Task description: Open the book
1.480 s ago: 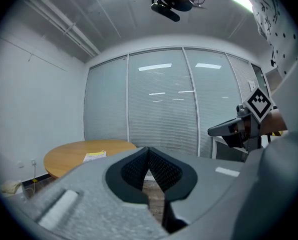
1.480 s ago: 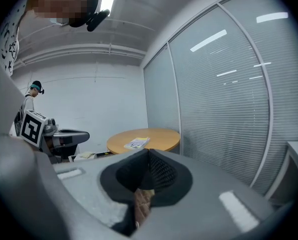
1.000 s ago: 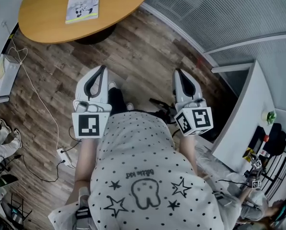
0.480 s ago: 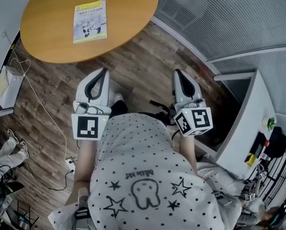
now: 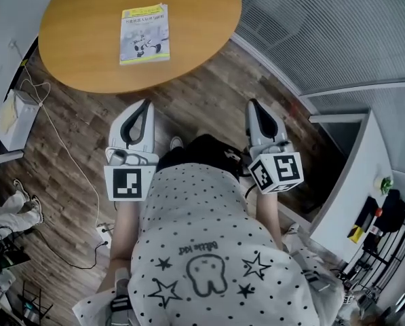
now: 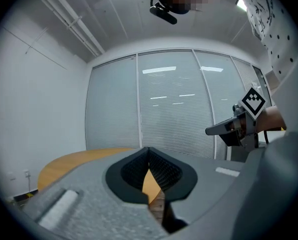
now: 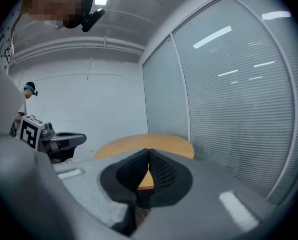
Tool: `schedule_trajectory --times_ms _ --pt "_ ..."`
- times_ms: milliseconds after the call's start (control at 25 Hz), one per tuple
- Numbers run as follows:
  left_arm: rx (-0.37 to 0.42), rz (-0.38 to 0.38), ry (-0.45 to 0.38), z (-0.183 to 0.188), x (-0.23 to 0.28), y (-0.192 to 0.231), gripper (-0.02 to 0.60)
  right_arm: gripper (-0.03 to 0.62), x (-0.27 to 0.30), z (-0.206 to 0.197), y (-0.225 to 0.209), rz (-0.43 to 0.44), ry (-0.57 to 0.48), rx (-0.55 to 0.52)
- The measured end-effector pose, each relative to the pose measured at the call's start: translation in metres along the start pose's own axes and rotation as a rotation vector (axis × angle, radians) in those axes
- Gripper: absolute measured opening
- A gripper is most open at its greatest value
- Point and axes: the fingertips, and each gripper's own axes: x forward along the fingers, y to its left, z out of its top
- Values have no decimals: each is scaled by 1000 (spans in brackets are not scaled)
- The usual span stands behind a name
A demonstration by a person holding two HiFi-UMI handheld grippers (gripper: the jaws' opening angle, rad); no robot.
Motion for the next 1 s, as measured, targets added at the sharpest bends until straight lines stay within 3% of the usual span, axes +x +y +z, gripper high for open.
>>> schedule_trajectory --times_ms 560,920,1000 --pt "-85 89 28 -20 -9 44 9 5 45 1 27 87 50 -22" --pt "-132 160 90 -38 18 81 9 5 108 11 34 179 98 -60" --pt "-138 161 65 -36 33 88 9 5 126 15 33 201 107 -68"
